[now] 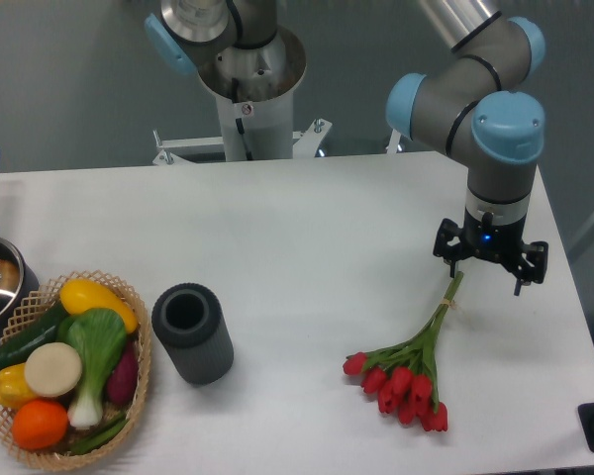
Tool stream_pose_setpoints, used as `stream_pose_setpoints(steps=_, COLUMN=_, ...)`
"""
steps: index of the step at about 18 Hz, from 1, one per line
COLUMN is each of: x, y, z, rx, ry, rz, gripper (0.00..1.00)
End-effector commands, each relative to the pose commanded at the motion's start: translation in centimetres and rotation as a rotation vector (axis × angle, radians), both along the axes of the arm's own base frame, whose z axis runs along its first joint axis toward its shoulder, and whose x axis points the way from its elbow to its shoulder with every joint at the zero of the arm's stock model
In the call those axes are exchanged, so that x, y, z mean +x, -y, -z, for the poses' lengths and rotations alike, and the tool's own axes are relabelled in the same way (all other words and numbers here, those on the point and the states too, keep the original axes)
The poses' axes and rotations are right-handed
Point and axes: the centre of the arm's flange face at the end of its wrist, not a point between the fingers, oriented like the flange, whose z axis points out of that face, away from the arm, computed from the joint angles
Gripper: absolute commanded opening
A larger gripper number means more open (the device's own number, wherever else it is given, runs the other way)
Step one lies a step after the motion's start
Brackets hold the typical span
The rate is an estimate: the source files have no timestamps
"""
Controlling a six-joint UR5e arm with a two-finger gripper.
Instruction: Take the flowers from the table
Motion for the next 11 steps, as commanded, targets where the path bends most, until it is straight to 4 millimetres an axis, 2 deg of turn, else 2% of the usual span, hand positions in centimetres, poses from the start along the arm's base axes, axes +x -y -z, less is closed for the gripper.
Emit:
stream_pose_setpoints(steps=4, x=-0.4, y=-0.1, z=0.4, rx=0.009, ry=-0.014, rz=-0.002, gripper=1.00)
stream_pose_setpoints(steps=11, x=-0.2, y=-0.9, z=2.3, rx=0.037, ry=-0.020, rz=-0.064, gripper=1.00)
